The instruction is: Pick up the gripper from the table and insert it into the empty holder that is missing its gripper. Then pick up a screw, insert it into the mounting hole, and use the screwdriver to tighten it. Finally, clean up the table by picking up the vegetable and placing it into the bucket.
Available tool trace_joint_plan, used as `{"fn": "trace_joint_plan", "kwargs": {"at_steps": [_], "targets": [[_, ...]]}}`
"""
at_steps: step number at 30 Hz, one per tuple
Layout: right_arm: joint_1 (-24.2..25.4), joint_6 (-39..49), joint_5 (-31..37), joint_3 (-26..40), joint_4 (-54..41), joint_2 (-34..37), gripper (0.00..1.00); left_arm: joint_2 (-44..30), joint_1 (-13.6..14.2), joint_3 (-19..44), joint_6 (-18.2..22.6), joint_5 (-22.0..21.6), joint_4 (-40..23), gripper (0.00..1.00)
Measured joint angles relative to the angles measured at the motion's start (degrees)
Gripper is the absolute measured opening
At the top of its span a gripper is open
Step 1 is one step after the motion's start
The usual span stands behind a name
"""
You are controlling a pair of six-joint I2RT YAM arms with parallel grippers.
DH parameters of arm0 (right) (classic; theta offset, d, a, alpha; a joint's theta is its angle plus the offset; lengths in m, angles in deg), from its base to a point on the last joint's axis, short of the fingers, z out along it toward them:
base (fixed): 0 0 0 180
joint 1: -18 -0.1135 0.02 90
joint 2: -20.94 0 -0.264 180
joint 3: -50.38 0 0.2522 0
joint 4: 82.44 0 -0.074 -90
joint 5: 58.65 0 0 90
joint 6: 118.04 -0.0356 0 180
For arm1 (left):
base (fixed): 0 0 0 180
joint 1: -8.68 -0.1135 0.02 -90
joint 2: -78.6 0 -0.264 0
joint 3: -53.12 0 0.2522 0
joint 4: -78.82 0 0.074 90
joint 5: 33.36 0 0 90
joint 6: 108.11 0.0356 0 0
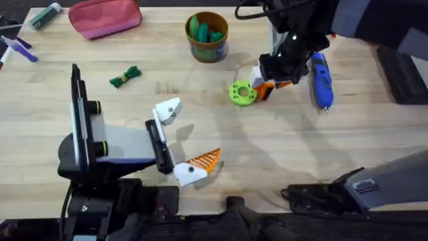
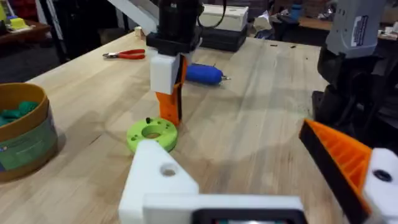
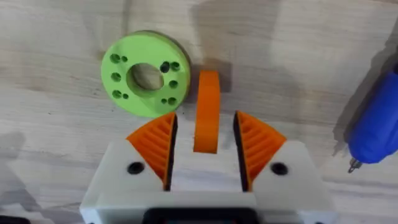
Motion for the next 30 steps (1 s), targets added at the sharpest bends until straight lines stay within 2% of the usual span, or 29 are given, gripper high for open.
{"fn": "trace_joint_plan", "kwargs": {"at_steps": [10,15,19,26,30], "targets": [[0.0,0.0,0.0,0.0,-0.82,0.0,0.416,0.0,0.0,0.0,0.0,0.0,-0.01,0.988],[0.0,0.0,-0.01,0.0,-1.51,0.0,0.389,0.0,0.0,0.0,0.0,0.0,-0.01,0.988],[0.0,0.0,-0.01,0.0,-1.42,0.0,0.303,0.01,0.0,0.0,0.0,0.0,-0.01,0.988],[0.0,0.0,0.0,0.0,-0.66,0.0,0.237,0.0,0.0,0.0,0.0,0.0,0.0,0.989],[0.0,0.02,0.02,0.0,-0.48,0.0,0.099,0.0,0.0,0.0,0.0,0.0,0.01,0.988]]}}
